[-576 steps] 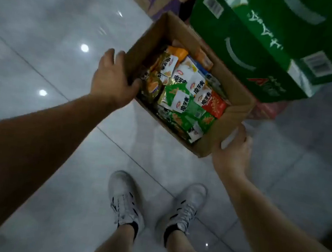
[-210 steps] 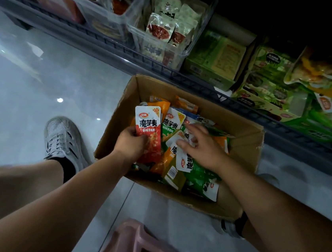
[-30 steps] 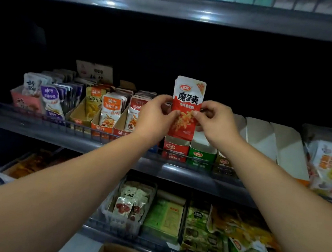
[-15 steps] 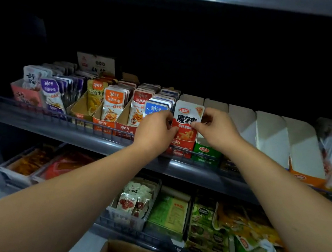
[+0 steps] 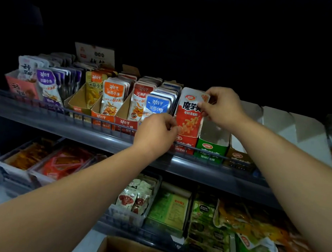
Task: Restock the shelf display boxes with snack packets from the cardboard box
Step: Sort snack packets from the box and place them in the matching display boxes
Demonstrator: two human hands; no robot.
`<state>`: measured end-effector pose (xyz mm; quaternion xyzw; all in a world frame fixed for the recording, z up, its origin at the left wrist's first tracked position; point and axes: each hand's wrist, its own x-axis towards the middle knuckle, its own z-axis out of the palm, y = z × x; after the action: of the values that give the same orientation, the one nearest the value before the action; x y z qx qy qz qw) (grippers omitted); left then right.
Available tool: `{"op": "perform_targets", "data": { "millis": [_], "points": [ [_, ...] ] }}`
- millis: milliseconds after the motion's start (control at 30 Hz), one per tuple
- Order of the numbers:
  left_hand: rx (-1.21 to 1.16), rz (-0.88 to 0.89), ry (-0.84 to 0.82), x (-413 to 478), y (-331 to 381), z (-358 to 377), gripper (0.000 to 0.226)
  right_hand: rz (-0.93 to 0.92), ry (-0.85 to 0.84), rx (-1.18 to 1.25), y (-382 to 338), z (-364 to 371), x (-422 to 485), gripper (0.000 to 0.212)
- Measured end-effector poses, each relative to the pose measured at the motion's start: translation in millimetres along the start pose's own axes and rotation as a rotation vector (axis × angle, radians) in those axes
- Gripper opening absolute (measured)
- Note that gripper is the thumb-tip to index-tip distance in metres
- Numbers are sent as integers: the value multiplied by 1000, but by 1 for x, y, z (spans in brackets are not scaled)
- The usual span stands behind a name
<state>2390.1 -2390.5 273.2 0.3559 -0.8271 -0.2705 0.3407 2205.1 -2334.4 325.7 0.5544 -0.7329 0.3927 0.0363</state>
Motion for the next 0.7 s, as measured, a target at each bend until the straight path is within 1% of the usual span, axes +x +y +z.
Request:
{"op": "perform_targets", "data": {
  "millis": [33,100,167,200,333,533,700],
  "points": [
    [-22,-18,-10,1,0,0,9,1,12,-20,2,1,4,11],
    [-50,-37,-16,2,-1,1,8,21,24,-69,6,5,12,22],
    [-59,-41,-20,4,-2,1,13,50,22,-127,10,8,22,35],
    [-67,-45,-26,4,-2,1,15,58,21,-155,11,10,26,37],
    [-104,-45,-43,7,-2,0,23,44,17,-265,13,10,40,35],
    [-129,-37,-38,9,-4,0,35,25,56,-430,18,13,57,23],
    [-162,-43,-39,9,-5,0,35,121,89,-391,14,17,73,20]
  ]
}}
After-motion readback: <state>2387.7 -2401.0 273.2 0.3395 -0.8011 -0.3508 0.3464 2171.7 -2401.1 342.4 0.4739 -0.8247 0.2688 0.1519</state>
